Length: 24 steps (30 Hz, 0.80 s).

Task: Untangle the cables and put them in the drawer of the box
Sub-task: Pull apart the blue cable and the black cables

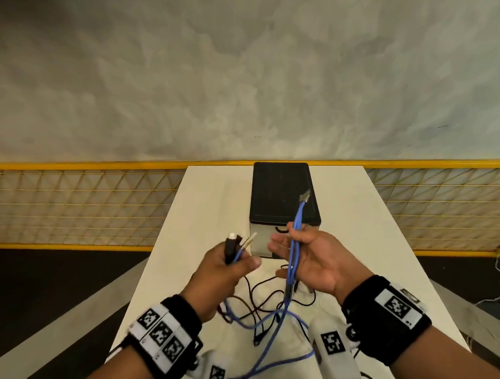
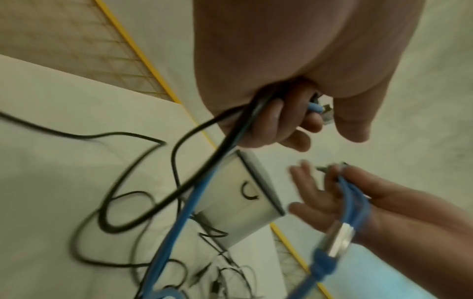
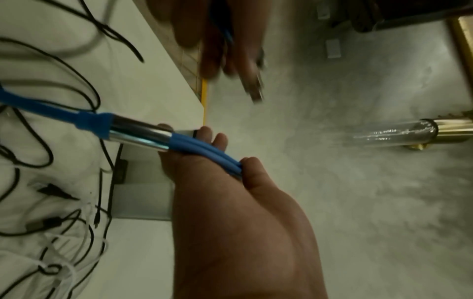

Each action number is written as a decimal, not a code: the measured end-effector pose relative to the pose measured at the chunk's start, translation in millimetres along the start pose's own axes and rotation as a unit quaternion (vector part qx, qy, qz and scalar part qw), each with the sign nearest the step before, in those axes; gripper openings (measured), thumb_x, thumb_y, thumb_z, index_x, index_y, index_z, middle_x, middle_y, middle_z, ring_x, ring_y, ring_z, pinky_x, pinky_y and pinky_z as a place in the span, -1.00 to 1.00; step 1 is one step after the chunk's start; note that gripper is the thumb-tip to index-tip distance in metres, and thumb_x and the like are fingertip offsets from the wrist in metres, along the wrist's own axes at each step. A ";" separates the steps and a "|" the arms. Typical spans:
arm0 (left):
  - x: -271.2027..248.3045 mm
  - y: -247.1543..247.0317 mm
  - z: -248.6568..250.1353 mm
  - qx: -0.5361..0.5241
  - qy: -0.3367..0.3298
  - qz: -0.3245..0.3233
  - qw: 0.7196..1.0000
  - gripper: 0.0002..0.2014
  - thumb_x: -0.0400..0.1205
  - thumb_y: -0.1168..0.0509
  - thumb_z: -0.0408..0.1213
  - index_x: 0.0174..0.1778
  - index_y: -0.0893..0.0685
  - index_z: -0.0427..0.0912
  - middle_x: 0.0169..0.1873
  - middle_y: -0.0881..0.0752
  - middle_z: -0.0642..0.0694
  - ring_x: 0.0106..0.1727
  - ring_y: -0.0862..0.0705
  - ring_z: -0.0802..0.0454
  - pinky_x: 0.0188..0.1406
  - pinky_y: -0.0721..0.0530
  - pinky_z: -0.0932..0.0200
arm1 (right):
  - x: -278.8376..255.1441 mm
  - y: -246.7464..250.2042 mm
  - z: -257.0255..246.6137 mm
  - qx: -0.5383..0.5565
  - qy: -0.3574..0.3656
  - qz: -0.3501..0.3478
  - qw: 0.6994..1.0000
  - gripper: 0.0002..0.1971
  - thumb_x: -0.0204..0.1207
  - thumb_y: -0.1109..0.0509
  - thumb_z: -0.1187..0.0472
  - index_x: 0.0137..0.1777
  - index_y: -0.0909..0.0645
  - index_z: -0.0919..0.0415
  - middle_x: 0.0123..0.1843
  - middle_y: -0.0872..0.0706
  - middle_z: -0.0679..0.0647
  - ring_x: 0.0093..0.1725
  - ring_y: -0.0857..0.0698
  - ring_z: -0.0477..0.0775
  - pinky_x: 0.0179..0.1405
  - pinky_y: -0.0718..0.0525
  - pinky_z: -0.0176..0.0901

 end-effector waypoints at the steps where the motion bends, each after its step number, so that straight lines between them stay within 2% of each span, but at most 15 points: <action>1: 3.8 -10.3 10.8 0.003 -0.034 0.001 0.999 -0.81 0.53 -0.50 -0.41 -0.23 -0.59 -0.17 -0.52 -0.59 0.10 -0.52 -0.54 0.20 -0.50 -0.52 0.32 | -0.6 -7.0 5.4 -0.012 -0.005 -0.009 1.000 -0.89 0.67 -0.25 0.24 -0.03 -0.58 0.06 0.08 -0.79 0.20 0.11 -0.75 0.23 0.15 -0.54 0.37; 3: 8.6 -31.2 20.3 -0.001 -0.072 -0.016 0.997 -0.81 0.47 -0.51 -0.54 -0.13 -0.69 -0.23 -0.33 -0.77 0.07 -0.29 -0.73 0.22 -0.25 -0.66 0.37 | -1.8 -18.8 14.2 -0.015 0.003 -0.033 0.999 -0.86 0.65 -0.21 0.33 -0.01 -0.58 0.12 -0.06 -0.77 0.20 -0.13 -0.73 0.16 -0.11 -0.61 0.10; 4: 9.9 -37.9 21.0 -0.007 -0.077 -0.017 0.997 -0.78 0.45 -0.50 -0.60 -0.07 -0.72 -0.26 -0.27 -0.81 0.01 -0.22 -0.77 0.20 -0.18 -0.70 0.34 | -2.0 -22.7 15.7 -0.004 0.013 -0.044 0.999 -0.83 0.65 -0.18 0.38 -0.01 -0.59 0.17 -0.13 -0.77 0.20 -0.19 -0.74 0.14 -0.17 -0.63 0.02; 6: 10.6 -43.5 19.1 -0.014 -0.077 -0.007 0.997 -0.74 0.44 -0.48 -0.63 -0.02 -0.75 -0.29 -0.23 -0.84 -0.10 -0.18 -0.80 0.13 -0.13 -0.75 0.26 | -3.3 -24.5 15.3 0.002 0.018 -0.063 0.998 -0.82 0.65 -0.17 0.39 0.02 -0.60 0.21 -0.16 -0.79 0.19 -0.19 -0.78 0.12 -0.12 -0.66 0.02; 7: 10.2 -41.4 17.9 -0.015 -0.074 -0.001 0.997 -0.78 0.45 -0.46 -0.62 -0.07 -0.74 -0.28 -0.29 -0.82 -0.11 -0.24 -0.78 0.12 -0.18 -0.75 0.26 | -5.3 -23.8 13.2 -0.019 0.014 -0.071 0.997 -0.84 0.67 -0.19 0.32 0.07 -0.60 0.17 -0.13 -0.80 0.16 -0.17 -0.77 0.11 -0.05 -0.63 0.05; 8: 11.1 -35.1 16.1 -0.010 -0.067 0.013 0.998 -0.83 0.46 -0.45 -0.60 -0.16 -0.71 -0.25 -0.40 -0.76 -0.06 -0.35 -0.72 0.15 -0.30 -0.70 0.31 | -5.7 -19.6 9.8 -0.048 0.008 -0.072 0.996 -0.86 0.67 -0.23 0.22 0.11 -0.62 0.11 -0.08 -0.80 0.12 -0.12 -0.75 0.09 -0.01 -0.57 0.08; 10: 15.2 -11.0 8.1 0.007 -0.039 0.072 0.997 -0.82 0.50 -0.43 -0.54 -0.27 -0.64 -0.18 -0.56 -0.60 0.09 -0.54 -0.52 0.19 -0.54 -0.50 0.35 | 2.2 5.0 1.6 -0.104 0.018 -0.016 0.994 -0.83 0.63 -0.32 0.08 0.15 -0.63 0.07 0.06 -0.77 0.10 0.04 -0.71 0.10 -0.02 -0.52 0.07; 12: 18.8 23.2 -2.0 0.017 -0.008 0.126 0.992 -0.85 0.53 -0.42 -0.49 -0.27 -0.64 -0.18 -0.58 -0.54 0.12 -0.55 -0.46 0.16 -0.55 -0.41 0.26 | 13.4 39.5 -7.2 -0.131 0.055 0.077 0.987 -0.80 0.64 -0.35 0.08 0.19 -0.63 0.10 0.09 -0.74 0.13 0.08 -0.71 0.14 -0.11 -0.54 0.01; 14: 19.0 60.3 -13.6 0.017 0.020 0.180 0.983 -0.89 0.57 -0.41 -0.45 -0.24 -0.65 -0.22 -0.59 -0.50 0.08 -0.55 -0.41 0.11 -0.56 -0.36 0.20 | 21.4 72.7 -11.2 -0.153 0.085 0.150 0.973 -0.81 0.67 -0.30 0.13 0.20 -0.63 0.13 0.02 -0.74 0.15 0.01 -0.72 0.15 -0.17 -0.54 -0.04; 16: 16.8 93.5 -29.7 0.015 0.053 0.237 0.970 -0.88 0.59 -0.43 -0.38 -0.24 -0.64 -0.22 -0.59 -0.41 0.00 -0.59 -0.30 0.06 -0.57 -0.28 0.24 | 27.6 101.4 -9.2 -0.185 0.092 0.203 0.957 -0.82 0.67 -0.27 0.21 0.17 -0.64 0.19 -0.09 -0.73 0.15 -0.13 -0.70 0.13 -0.23 -0.52 -0.09; 18: 13.5 115.0 -40.5 0.050 0.060 0.273 0.959 -0.82 0.59 -0.45 -0.30 -0.27 -0.61 -0.22 -0.57 -0.41 -0.05 -0.56 -0.31 -0.01 -0.53 -0.31 0.18 | 32.3 121.4 -4.5 -0.246 0.103 0.234 0.935 -0.85 0.63 -0.28 0.31 0.09 -0.66 0.27 -0.20 -0.69 0.17 -0.30 -0.63 0.10 -0.33 -0.47 -0.16; 20: 9.2 122.5 -45.5 0.096 0.055 0.284 0.953 -0.79 0.58 -0.47 -0.24 -0.28 -0.63 -0.25 -0.51 -0.55 -0.11 -0.45 -0.48 -0.09 -0.35 -0.50 0.00 | 40.7 129.6 4.2 -0.343 0.118 0.232 0.903 -0.86 0.58 -0.30 0.36 0.00 -0.70 0.27 -0.23 -0.72 0.20 -0.34 -0.62 0.12 -0.33 -0.55 -0.11; 21: 7.8 121.2 -46.1 0.112 0.048 0.280 0.952 -0.79 0.57 -0.48 -0.23 -0.27 -0.65 -0.25 -0.45 -0.64 -0.16 -0.37 -0.57 -0.14 -0.22 -0.57 -0.07 | 47.2 130.8 10.0 -0.415 0.127 0.225 0.873 -0.86 0.57 -0.32 0.34 -0.03 -0.72 0.23 -0.19 -0.76 0.20 -0.29 -0.68 0.15 -0.24 -0.62 -0.06; 22: 6.8 116.6 -45.8 0.118 0.037 0.270 0.955 -0.80 0.56 -0.49 -0.25 -0.29 -0.66 -0.24 -0.41 -0.68 -0.18 -0.31 -0.60 -0.16 -0.14 -0.59 -0.08 | 53.0 129.2 15.7 -0.495 0.137 0.214 0.831 -0.85 0.56 -0.34 0.30 -0.05 -0.75 0.18 -0.12 -0.81 0.18 -0.18 -0.74 0.17 -0.12 -0.64 -0.05; 24: 6.4 101.8 -46.0 0.118 0.021 0.240 0.963 -0.76 0.57 -0.47 -0.29 -0.37 -0.61 -0.21 -0.49 -0.62 -0.06 -0.37 -0.54 -0.08 -0.23 -0.53 0.00 | 66.2 120.1 29.2 -0.640 0.158 0.180 0.730 -0.82 0.56 -0.34 0.26 -0.01 -0.79 0.12 0.00 -0.83 0.10 0.03 -0.76 0.14 -0.03 -0.59 -0.17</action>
Point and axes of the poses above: each hand's wrist, its own x-axis towards the middle knuckle, its own y-axis out of the back of the hand, z = x × y, the point moved 4 cm from there along x, towards the middle knuckle
